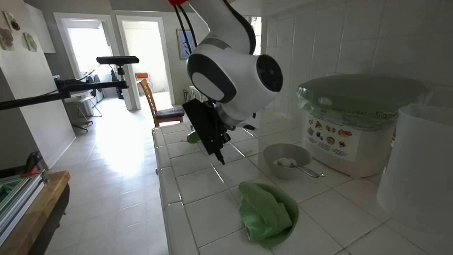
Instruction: Move the lighter to the left
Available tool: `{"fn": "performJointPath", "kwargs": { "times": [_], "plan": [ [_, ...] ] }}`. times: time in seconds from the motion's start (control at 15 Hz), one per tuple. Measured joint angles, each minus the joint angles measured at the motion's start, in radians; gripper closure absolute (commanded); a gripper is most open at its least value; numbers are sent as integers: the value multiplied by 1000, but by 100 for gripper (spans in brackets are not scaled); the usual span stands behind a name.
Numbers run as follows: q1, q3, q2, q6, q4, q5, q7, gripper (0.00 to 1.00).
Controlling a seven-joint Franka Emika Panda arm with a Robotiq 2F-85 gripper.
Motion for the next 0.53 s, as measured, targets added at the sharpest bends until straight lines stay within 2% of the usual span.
{"fn": "performJointPath", "kwargs": {
  "times": [0.53],
  "plan": [
    [13, -38, 70, -109, 65, 7, -26, 84]
  ]
}}
